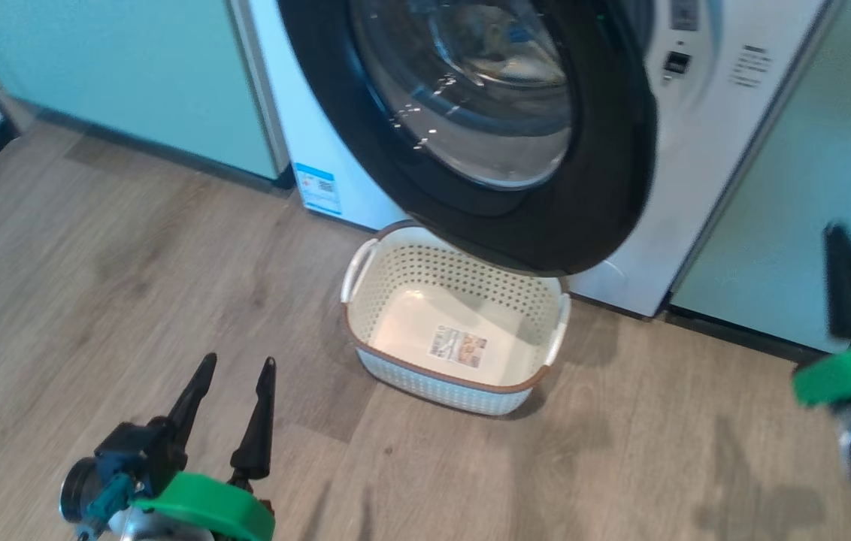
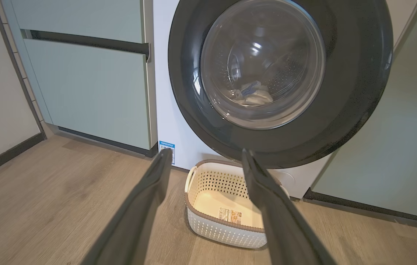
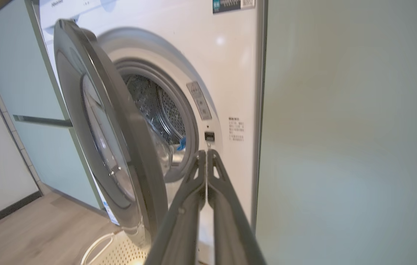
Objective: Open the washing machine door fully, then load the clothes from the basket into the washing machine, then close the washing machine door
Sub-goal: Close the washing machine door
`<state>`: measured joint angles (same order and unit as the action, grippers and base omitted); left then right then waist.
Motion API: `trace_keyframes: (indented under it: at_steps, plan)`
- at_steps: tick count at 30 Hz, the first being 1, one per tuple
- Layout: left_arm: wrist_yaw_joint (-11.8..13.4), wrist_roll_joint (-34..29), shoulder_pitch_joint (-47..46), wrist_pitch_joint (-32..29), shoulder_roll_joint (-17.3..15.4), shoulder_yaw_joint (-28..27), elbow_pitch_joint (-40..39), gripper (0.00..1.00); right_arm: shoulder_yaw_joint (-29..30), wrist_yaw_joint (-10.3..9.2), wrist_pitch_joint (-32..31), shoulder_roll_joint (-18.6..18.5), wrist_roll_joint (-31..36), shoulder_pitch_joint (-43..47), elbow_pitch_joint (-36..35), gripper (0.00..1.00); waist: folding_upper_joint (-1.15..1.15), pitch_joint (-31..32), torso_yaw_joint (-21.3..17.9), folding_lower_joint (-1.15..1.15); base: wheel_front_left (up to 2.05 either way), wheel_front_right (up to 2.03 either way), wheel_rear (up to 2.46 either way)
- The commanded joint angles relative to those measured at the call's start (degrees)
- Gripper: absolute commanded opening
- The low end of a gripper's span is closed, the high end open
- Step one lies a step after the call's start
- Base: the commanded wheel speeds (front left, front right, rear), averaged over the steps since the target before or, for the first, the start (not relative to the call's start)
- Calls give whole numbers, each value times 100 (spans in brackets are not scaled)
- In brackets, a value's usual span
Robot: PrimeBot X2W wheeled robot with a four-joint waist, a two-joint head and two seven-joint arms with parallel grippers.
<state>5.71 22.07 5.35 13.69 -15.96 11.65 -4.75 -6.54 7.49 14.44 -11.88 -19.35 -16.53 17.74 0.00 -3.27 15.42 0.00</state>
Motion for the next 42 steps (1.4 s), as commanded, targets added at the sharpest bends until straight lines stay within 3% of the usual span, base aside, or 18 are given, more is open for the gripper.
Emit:
trace_keyframes:
  at_steps: [1, 9, 16, 31, 42]
  plan:
    - [-16, -62, -387, 63, -43, -173, -161, 100, -12, 0, 56, -153, 43, -478, -163, 0, 0, -20, 143, 0, 0, 0, 0]
    - [-73, -93, -471, 96, -20, -151, -126, 100, -206, 0, 56, -280, 82, -1652, -199, 0, 0, -7, 378, 0, 0, 0, 0]
    - [-97, -137, -496, 114, 16, -152, -133, 100, -832, 0, 56, -283, 41, -2417, -298, 0, 0, -17, 523, 0, 0, 0, 0]
    - [-135, -202, -484, 128, 169, -253, -171, 100, -2574, 0, 56, -295, -429, -2170, 62, 0, 0, -155, 621, 0, 0, 0, 0]
    - [-351, -348, -669, 130, 412, -378, -252, 100, -2764, 0, 56, -314, -680, -2394, 584, 0, 0, -465, 623, 0, 0, 0, 0]
